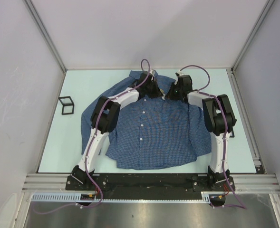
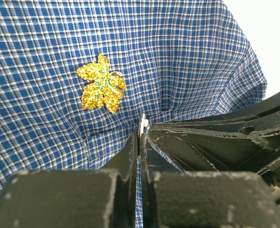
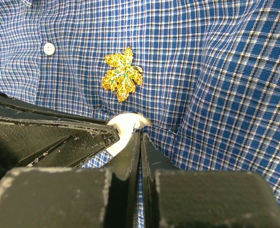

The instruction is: Remove the brooch from the garment

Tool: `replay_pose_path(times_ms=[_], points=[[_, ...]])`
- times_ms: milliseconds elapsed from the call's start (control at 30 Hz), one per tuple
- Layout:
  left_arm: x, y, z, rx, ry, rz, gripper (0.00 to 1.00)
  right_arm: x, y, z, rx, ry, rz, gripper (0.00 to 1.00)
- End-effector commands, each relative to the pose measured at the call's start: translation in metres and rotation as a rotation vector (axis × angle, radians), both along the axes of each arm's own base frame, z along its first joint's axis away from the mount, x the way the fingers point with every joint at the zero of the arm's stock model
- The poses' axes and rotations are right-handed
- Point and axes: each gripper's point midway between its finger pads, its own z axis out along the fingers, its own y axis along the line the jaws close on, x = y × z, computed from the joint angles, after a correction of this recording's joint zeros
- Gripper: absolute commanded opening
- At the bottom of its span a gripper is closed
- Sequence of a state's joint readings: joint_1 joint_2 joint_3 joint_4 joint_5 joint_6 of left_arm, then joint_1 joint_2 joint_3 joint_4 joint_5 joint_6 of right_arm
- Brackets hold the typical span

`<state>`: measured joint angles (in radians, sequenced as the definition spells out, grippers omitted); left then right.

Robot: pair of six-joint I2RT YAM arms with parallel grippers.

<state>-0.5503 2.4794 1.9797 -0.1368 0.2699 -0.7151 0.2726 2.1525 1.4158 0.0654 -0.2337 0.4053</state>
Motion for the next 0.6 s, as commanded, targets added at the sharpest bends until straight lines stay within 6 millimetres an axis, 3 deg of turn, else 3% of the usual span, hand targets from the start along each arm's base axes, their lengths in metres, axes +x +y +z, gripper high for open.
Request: replay_pose_path(times_ms=[0, 200, 567], points=[[-0.016, -0.021, 0.038, -0.062, -0.06, -0.095, 0.0, 0.004, 0.011, 0.001, 0.023, -0.007, 0.018, 0.01], [-0.015, -0.019, 0.035, -0.015, -0.11, -0.076, 0.0, 0.003, -0.011, -0.001, 0.053, 0.059, -0.072, 0.04], [-0.015, -0.022, 0.039, 0.094, -0.229, -0.039, 0.0, 0.005, 0.001, 0.005, 0.054, 0.018, -0.032, 0.03]])
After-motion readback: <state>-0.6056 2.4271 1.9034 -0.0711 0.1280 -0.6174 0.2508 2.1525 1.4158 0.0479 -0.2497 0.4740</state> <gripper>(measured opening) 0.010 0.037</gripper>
